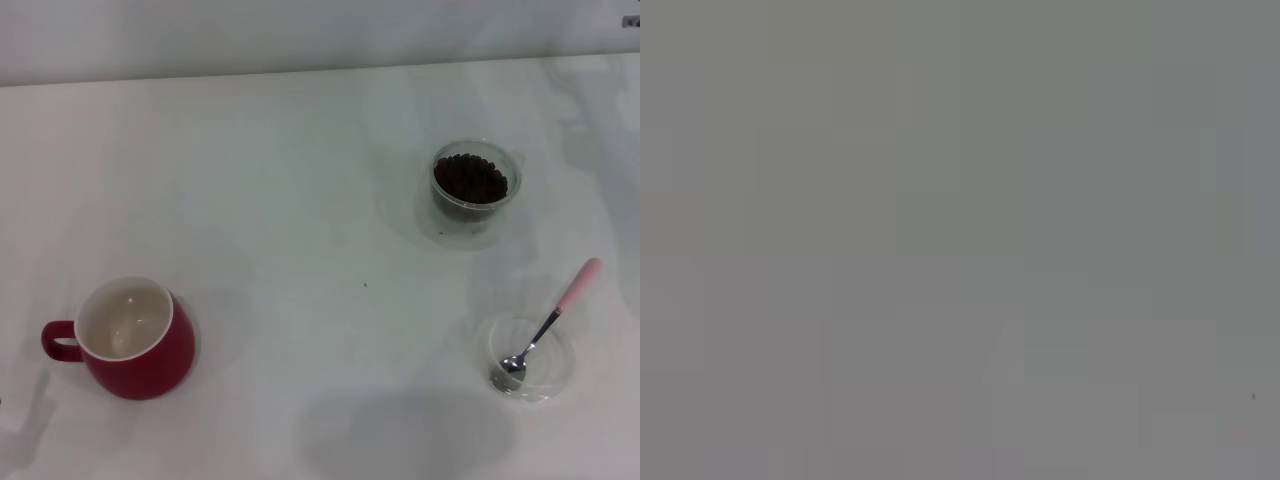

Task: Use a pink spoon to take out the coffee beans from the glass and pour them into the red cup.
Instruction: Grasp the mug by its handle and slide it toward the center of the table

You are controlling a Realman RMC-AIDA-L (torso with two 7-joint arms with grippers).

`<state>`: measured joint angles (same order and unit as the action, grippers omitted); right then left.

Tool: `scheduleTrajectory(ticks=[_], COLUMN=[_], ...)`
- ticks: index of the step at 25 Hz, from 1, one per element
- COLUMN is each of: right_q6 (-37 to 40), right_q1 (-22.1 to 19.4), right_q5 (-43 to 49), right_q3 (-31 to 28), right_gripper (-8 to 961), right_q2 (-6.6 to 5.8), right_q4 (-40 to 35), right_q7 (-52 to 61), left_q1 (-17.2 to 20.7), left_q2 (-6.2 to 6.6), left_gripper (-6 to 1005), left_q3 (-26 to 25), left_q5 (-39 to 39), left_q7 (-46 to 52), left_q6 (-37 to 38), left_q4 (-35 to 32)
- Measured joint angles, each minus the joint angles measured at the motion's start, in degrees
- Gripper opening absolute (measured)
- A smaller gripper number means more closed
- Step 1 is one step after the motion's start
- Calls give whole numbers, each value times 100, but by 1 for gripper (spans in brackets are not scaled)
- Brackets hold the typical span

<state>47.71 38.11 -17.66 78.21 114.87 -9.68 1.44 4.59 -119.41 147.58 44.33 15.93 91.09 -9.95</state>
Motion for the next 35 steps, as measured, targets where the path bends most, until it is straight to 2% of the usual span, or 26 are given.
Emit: scheduleTrajectory(ticks=[7,12,19,35], right_q6=[-235,-891,-778,-620], right_q1=[4,-3,-165,-176], right_q5=[-6,-9,-10,6], right_q3=[-133,-144,-161,-166], right_gripper=[862,861,860,858], right_q2=[3,-25,-24,-35], right_q4=[-28,-138,-215,-228], right_q7=[27,248,490,520], left_q1=[-15,-375,-781,-739], left_q2=[-1,14,24,-4], left_gripper=[875,875,874,874], left_q3=[18,115,385,477], left_q5=[-5,-17,-79,-112], left_q7=[244,251,261,259], left_q6=[-32,-324,-735,-1016], left_q4=[202,294,425,424])
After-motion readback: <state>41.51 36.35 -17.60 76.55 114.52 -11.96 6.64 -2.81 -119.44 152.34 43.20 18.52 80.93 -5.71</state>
